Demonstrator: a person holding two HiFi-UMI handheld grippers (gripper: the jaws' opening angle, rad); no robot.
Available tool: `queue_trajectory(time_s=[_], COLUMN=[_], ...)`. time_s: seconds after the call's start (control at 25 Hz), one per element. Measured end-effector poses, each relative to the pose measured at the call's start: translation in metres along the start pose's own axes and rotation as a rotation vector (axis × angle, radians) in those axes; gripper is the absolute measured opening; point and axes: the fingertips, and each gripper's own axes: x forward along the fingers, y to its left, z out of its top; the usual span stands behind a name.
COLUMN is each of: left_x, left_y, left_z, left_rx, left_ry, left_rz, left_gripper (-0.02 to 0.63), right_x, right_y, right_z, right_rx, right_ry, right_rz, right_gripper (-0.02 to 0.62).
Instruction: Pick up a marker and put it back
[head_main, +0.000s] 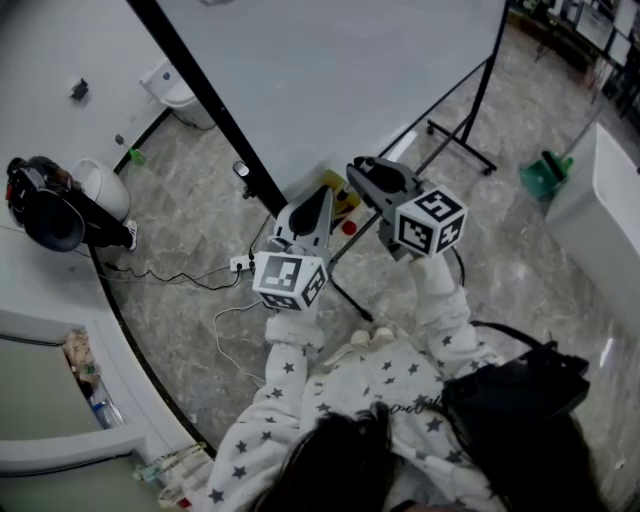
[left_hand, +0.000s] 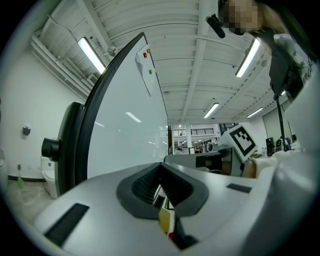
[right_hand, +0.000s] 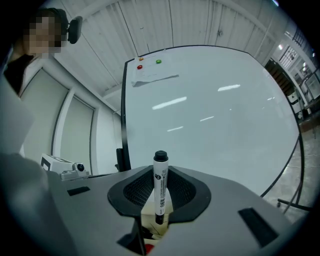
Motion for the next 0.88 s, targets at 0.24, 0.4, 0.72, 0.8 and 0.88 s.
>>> queue_trajectory(time_s=[0.24, 0.4, 0.72, 0.8, 0.88], left_x=[0.005, 0.010, 0.013, 0.014, 0.015], left_y=[-0.002, -0.004, -0.011, -0.014, -0.018], left_z=[-0.002, -0.009, -0.014, -0.015, -0.015], left_rx=[0.025, 0.020, 0.013, 0.017, 0.025], left_ry=[0.011, 0.021, 0.015, 0.014, 0.016], left_rz=[-0.008, -0.020, -0.041, -0.053, -0.065], left_gripper=[0.002, 0.002, 0.002, 0.002, 0.002], right_x=[0.003, 0.006, 0.008, 0.009, 0.010], right_y=[-0.007, -0.012, -0.019, -0.021, -0.021], right_z=[-0.023, -0.040, -0.059, -0.063, -0.068], right_rx=[-0.033, -0.047, -0.118, -0.125, -0.125], right_ry=[-0.023, -0.012, 0.016, 0.023, 0.033], right_rz=[0.024, 0.025, 0.002, -0.003, -0.003], right_gripper=[0.083, 0.083, 0.083, 0.083, 0.083])
